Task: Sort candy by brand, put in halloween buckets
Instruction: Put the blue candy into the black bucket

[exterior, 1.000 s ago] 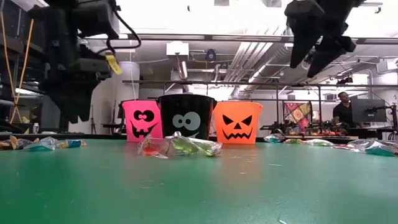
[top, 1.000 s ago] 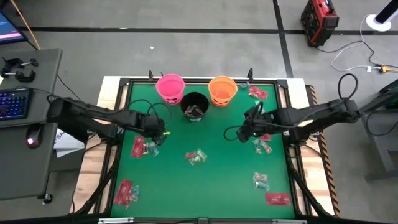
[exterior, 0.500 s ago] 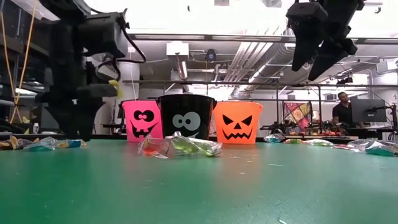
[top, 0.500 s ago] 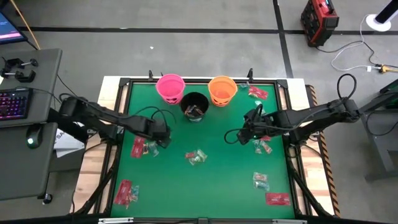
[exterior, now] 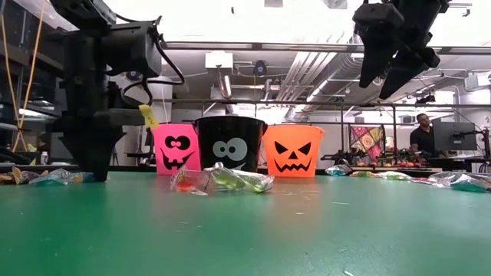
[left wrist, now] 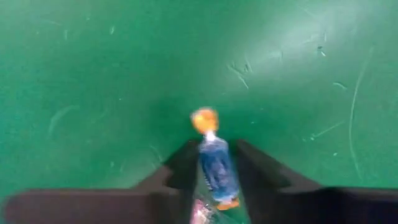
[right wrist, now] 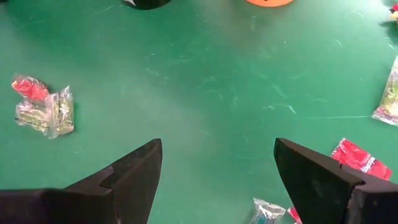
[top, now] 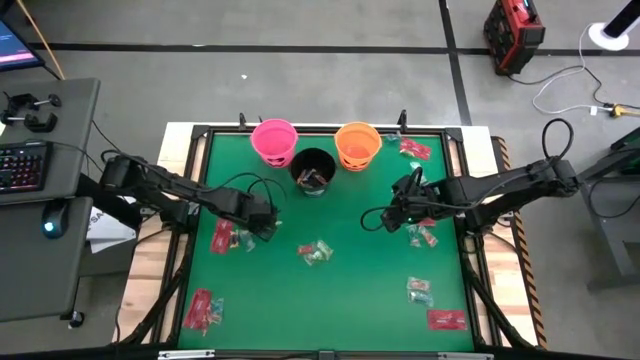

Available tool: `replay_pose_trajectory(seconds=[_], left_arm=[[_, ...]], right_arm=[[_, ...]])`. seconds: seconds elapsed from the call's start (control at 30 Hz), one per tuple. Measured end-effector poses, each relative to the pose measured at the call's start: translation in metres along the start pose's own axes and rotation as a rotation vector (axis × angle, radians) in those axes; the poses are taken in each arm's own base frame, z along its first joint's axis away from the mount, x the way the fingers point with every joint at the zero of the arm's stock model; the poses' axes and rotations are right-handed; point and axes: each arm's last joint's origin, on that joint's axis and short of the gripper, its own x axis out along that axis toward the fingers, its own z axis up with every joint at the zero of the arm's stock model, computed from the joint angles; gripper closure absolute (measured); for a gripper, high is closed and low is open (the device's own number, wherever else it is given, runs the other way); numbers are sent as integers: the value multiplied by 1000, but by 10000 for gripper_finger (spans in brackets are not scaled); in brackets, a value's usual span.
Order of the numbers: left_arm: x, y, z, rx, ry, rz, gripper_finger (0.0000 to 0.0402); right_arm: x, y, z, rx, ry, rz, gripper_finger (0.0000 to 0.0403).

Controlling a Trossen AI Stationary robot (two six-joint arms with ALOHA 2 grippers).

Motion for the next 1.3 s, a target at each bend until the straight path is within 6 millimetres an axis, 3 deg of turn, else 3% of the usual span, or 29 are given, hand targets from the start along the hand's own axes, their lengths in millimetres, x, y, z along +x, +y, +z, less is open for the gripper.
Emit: replay_pose_trajectory(seconds=[0.1,0.23,0.37,0.53,0.63,0.87,1.07,1.3], left_arm=[[-10,4,2,17,-11,-46,381],[-32,11,8,22,-75,-131,370],[-68,11,21,26,-219,-273,386],[-115,-3,47,93,-535,-478,389],[-129,-13,64,170,-665,-493,390],[-136,-35,121,333,-746,-361,388],[-126,-46,174,437,-736,-283,349],[-105,-42,194,433,-544,-188,298]], right_arm=[[0,0,0,-2,1,-4,101],[0,0,0,-2,1,-5,101],[0,0,0,-2,0,-5,101],[0,0,1,4,-27,-8,101],[0,1,2,17,-35,-2,101],[0,4,4,33,-51,27,101],[0,7,5,46,-67,54,101],[0,6,5,63,-68,53,101]])
